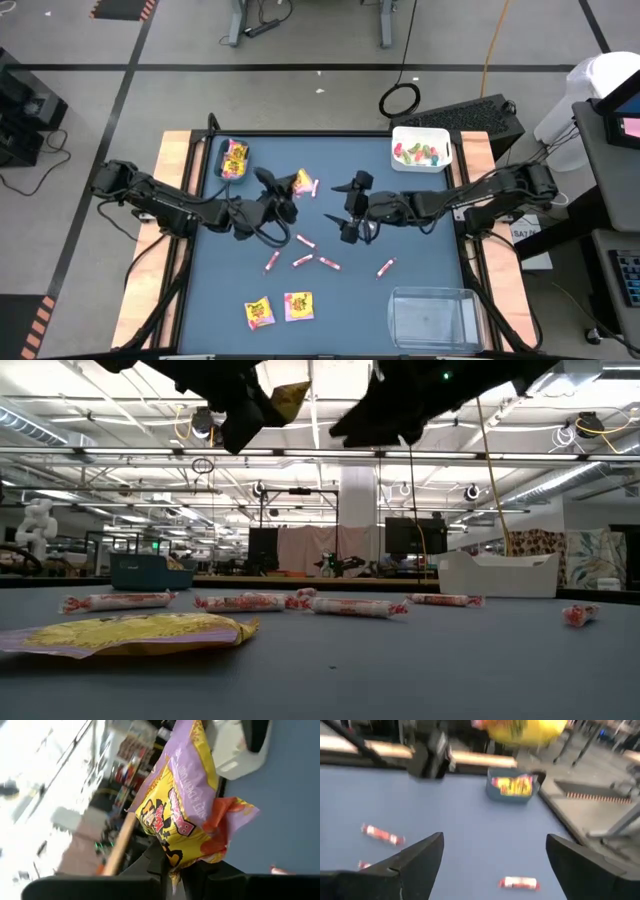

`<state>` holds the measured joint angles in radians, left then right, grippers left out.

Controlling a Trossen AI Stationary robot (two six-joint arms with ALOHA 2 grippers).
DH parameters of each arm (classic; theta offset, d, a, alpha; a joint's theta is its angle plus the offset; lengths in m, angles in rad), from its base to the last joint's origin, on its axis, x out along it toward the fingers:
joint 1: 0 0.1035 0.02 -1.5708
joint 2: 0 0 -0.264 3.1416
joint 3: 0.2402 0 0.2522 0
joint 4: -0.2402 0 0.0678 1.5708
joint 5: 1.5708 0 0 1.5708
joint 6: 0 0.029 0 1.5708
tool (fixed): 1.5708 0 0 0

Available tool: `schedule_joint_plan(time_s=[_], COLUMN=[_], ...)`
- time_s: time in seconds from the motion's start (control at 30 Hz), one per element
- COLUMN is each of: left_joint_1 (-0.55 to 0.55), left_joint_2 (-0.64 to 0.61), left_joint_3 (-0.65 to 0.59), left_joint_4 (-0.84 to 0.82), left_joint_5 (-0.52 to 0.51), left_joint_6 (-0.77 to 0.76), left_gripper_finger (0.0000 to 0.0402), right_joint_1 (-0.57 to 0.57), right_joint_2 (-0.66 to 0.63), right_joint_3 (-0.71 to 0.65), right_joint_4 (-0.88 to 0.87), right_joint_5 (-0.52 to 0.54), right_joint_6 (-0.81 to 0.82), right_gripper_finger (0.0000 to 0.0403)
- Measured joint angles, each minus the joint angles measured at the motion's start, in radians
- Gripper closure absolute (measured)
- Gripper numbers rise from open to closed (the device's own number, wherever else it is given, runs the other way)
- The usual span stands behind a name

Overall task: Sort candy
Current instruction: Put the yellow candy pack into the blue bin

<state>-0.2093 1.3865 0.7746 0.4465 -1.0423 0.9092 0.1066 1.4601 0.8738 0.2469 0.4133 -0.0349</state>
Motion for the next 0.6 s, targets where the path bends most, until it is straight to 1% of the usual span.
schedule_joint_plan(time_s=[0.1, 0.27, 0.33, 0.6], left_joint_1=[0.0, 0.0, 0.0, 0.0], left_joint_2=[0.0, 0.0, 0.0, 0.0], left_joint_3=[0.0, 0.0, 0.0, 0.0], left_joint_4=[0.0, 0.004, 0.004, 0.007], left_joint_5=[0.05, 0.055, 0.065, 0.07], left_joint_6=[0.115, 0.317, 0.372, 0.381], left_gripper_finger=[0.0361, 0.0361, 0.0361, 0.0361], right_joint_1=[0.0, 0.0, 0.0, 0.0], right_joint_2=[0.014, 0.013, 0.013, 0.013], right_joint_3=[0.0, -0.001, -0.001, 0.0], right_joint_4=[-0.038, -0.05, -0.049, -0.033], right_joint_5=[-0.001, 0.0, 0.0, 0.0], right_joint_6=[0.039, 0.053, 0.053, 0.056], right_gripper_finger=[0.0062, 0.0062, 0.0062, 0.0062])
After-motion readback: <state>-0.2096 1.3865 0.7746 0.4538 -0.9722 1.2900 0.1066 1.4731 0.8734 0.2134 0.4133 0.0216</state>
